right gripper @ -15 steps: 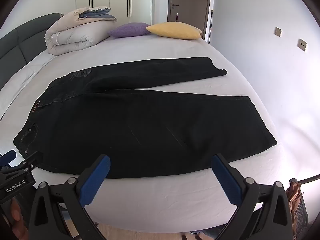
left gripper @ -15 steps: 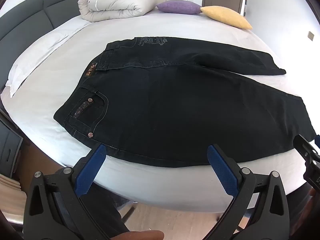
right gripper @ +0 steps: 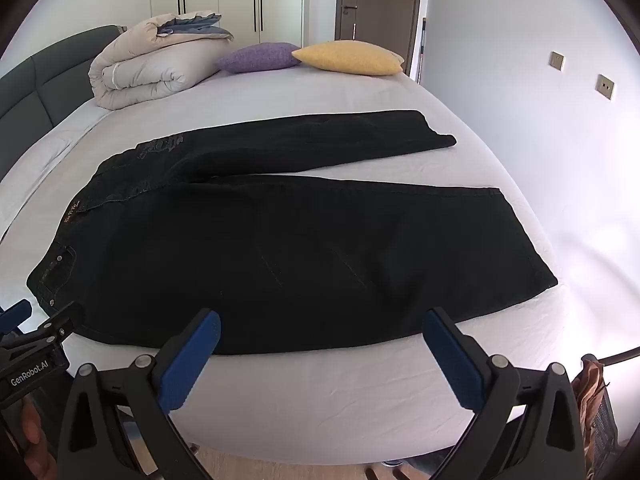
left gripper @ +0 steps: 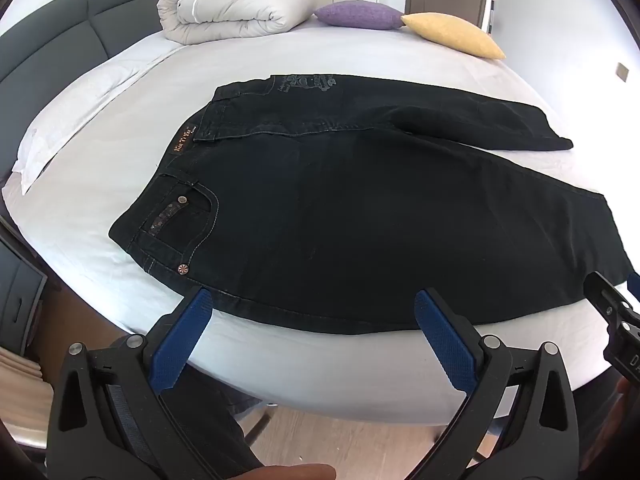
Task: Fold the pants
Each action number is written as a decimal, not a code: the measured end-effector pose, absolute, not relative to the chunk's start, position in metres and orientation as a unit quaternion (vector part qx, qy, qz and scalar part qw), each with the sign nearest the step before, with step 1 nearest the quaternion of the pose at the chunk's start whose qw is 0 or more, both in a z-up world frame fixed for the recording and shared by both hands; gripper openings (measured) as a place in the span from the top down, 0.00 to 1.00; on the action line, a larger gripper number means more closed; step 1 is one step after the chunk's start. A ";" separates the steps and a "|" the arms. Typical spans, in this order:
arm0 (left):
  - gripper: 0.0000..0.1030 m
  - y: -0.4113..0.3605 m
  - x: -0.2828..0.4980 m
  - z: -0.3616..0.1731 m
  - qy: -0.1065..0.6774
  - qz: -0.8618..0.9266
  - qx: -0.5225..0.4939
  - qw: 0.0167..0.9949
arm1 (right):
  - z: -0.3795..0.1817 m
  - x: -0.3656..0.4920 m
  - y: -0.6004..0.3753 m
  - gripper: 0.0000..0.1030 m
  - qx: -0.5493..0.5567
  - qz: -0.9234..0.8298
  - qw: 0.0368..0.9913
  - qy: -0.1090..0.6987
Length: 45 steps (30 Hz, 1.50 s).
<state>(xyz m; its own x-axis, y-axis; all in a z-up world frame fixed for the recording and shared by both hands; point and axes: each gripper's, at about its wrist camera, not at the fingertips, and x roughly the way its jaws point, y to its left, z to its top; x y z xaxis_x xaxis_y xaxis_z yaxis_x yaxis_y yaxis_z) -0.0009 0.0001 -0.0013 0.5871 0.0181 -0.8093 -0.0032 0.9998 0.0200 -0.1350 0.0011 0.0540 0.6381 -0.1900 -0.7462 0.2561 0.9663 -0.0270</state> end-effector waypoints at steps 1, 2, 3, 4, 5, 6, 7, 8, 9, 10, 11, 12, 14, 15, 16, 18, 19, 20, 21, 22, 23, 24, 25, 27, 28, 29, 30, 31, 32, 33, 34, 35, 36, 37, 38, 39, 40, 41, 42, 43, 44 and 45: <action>0.00 0.000 -0.001 -0.001 0.453 0.007 0.009 0.891 | 0.054 -0.135 0.001 0.00 0.041 -0.123 0.904 0.407; 0.00 0.000 -0.002 -0.001 0.452 0.008 0.010 0.892 | 0.053 -0.135 0.002 0.00 0.041 -0.124 0.904 0.408; 0.00 -0.002 -0.003 0.000 0.451 0.009 0.011 0.893 | 0.054 -0.135 0.001 0.00 0.040 -0.124 0.904 0.408; 0.00 -0.001 -0.003 0.001 0.450 0.009 0.011 0.893 | 0.054 -0.135 0.002 0.00 0.040 -0.124 0.904 0.408; 0.00 -0.001 -0.003 0.001 0.449 0.010 0.012 0.894 | 0.054 -0.135 0.002 0.00 0.040 -0.124 0.904 0.408; 0.00 -0.001 -0.004 0.001 0.448 0.010 0.013 0.894 | 0.054 -0.135 0.003 0.00 0.040 -0.124 0.903 0.408; 0.00 -0.002 -0.004 0.001 0.446 0.011 0.014 0.895 | 0.054 -0.135 0.003 0.00 0.040 -0.124 0.903 0.408; 0.00 -0.003 -0.005 0.001 0.445 0.012 0.016 0.895 | 0.054 -0.136 0.004 0.00 0.039 -0.125 0.903 0.408; 0.00 -0.002 -0.005 0.001 0.445 0.012 0.016 0.895 | 0.051 -0.138 0.002 0.00 0.040 -0.126 0.903 0.408; 0.00 -0.002 -0.005 0.000 0.445 0.012 0.016 0.895 | 0.050 -0.138 0.003 0.00 0.041 -0.126 0.903 0.408; 0.00 -0.002 -0.005 0.000 0.445 0.012 0.016 0.895 | 0.049 -0.138 0.003 0.00 0.041 -0.126 0.903 0.408; 0.00 -0.003 -0.005 0.000 0.445 0.012 0.016 0.896 | 0.049 -0.139 0.004 0.00 0.041 -0.127 0.903 0.409; 0.00 -0.003 -0.006 0.001 0.443 0.012 0.016 0.896 | 0.049 -0.139 0.004 0.00 0.041 -0.126 0.902 0.410; 0.00 -0.003 -0.006 0.000 0.442 0.011 0.016 0.897 | 0.049 -0.140 0.005 0.00 0.041 -0.126 0.902 0.410; 0.00 -0.003 -0.006 0.000 0.442 0.011 0.017 0.897 | 0.048 -0.140 0.006 0.00 0.040 -0.126 0.902 0.410; 0.00 -0.003 -0.006 0.000 0.442 0.011 0.017 0.897 | 0.048 -0.142 0.008 0.00 0.040 -0.126 0.902 0.411; 0.00 -0.003 -0.006 0.000 0.442 0.011 0.017 0.897 | 0.047 -0.143 0.009 0.00 0.040 -0.127 0.902 0.410; 0.00 -0.004 -0.006 0.000 0.442 0.011 0.017 0.897 | 0.047 -0.143 0.010 0.00 0.039 -0.128 0.902 0.410; 0.00 -0.004 -0.007 0.000 0.442 0.010 0.016 0.897 | 0.047 -0.144 0.012 0.00 0.038 -0.129 0.902 0.410; 0.00 -0.004 -0.006 0.001 0.442 0.011 0.017 0.897 | 0.047 -0.146 0.013 0.00 0.036 -0.130 0.902 0.409; 0.00 -0.004 -0.006 0.001 0.442 0.011 0.016 0.897 | 0.048 -0.141 0.006 0.00 0.037 -0.130 0.902 0.410; 0.00 -0.003 -0.007 0.001 0.442 0.010 0.016 0.897 | 0.049 -0.139 0.005 0.00 0.036 -0.130 0.902 0.411; 0.00 -0.004 -0.006 0.001 0.442 0.010 0.016 0.897 | 0.049 -0.140 0.006 0.00 0.036 -0.130 0.902 0.411; 0.00 -0.004 -0.007 0.001 0.442 0.010 0.017 0.897 | 0.049 -0.141 0.007 0.00 0.035 -0.131 0.902 0.410; 0.00 -0.004 -0.007 0.001 0.442 0.011 0.017 0.897 | 0.049 -0.142 0.008 0.00 0.034 -0.132 0.902 0.409; 0.00 -0.004 -0.006 0.001 0.442 0.010 0.017 0.897 | 0.049 -0.143 0.009 0.00 0.032 -0.133 0.902 0.409; 0.00 -0.004 -0.006 0.001 0.442 0.010 0.017 0.897 | 0.049 -0.143 0.010 0.00 0.032 -0.133 0.902 0.409; 0.00 -0.004 -0.006 0.001 0.443 0.010 0.017 0.897 | 0.048 -0.144 0.011 0.00 0.031 -0.134 0.902 0.409; 0.00 -0.004 -0.007 0.001 0.442 0.010 0.017 0.897 | 0.048 -0.145 0.012 0.00 0.030 -0.135 0.902 0.408; 0.00 -0.004 -0.006 0.001 0.442 0.010 0.017 0.897 | 0.048 -0.146 0.013 0.00 0.029 -0.136 0.902 0.408; 0.00 -0.004 -0.007 0.001 0.442 0.010 0.017 0.897 | 0.049 -0.141 0.005 0.00 0.030 -0.135 0.902 0.410; 0.00 -0.004 -0.007 0.001 0.441 0.010 0.018 0.897 | 0.051 -0.140 0.004 0.00 0.029 -0.137 0.901 0.410; 0.00 -0.004 -0.007 0.001 0.441 0.010 0.018 0.897 | 0.051 -0.140 0.004 0.00 0.028 -0.138 0.902 0.409; 0.00 -0.003 -0.007 0.001 0.441 0.010 0.018 0.897 | 0.052 -0.140 0.004 0.00 0.027 -0.138 0.902 0.409; 0.00 -0.004 -0.007 0.001 0.441 0.010 0.018 0.897 | 0.052 -0.139 0.004 0.00 0.027 -0.138 0.902 0.409; 0.00 -0.004 -0.007 0.001 0.441 0.010 0.018 0.897 | 0.052 -0.140 0.003 0.00 0.028 -0.138 0.901 0.410; 0.00 -0.004 -0.007 0.001 0.441 0.010 0.018 0.897 | 0.051 -0.140 0.003 0.00 0.028 -0.138 0.901 0.410; 0.00 -0.004 -0.006 0.001 0.442 0.010 0.018 0.897 | 0.052 -0.139 0.003 0.00 0.028 -0.138 0.901 0.410; 0.00 -0.004 -0.006 0.001 0.442 0.010 0.018 0.897 | 0.052 -0.139 0.003 0.00 0.029 -0.138 0.901 0.411; 0.00 -0.004 -0.006 0.002 0.442 0.010 0.018 0.897 | 0.052 -0.140 0.002 0.00 0.029 -0.137 0.901 0.411; 0.00 -0.004 -0.007 0.001 0.441 0.009 0.019 0.897 | 0.052 -0.140 0.002 0.00 0.029 -0.137 0.901 0.411; 0.00 -0.004 -0.006 0.001 0.441 0.009 0.019 0.897 | 0.052 -0.140 0.002 0.00 0.028 -0.137 0.901 0.411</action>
<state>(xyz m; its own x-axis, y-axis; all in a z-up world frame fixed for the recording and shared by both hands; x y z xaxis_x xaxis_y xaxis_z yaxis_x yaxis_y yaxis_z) -0.0065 -0.0044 0.0011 0.6105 0.0331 -0.7914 -0.0001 0.9991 0.0418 -0.1398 0.0023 0.0520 0.6249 -0.2237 -0.7480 0.2703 0.9608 -0.0615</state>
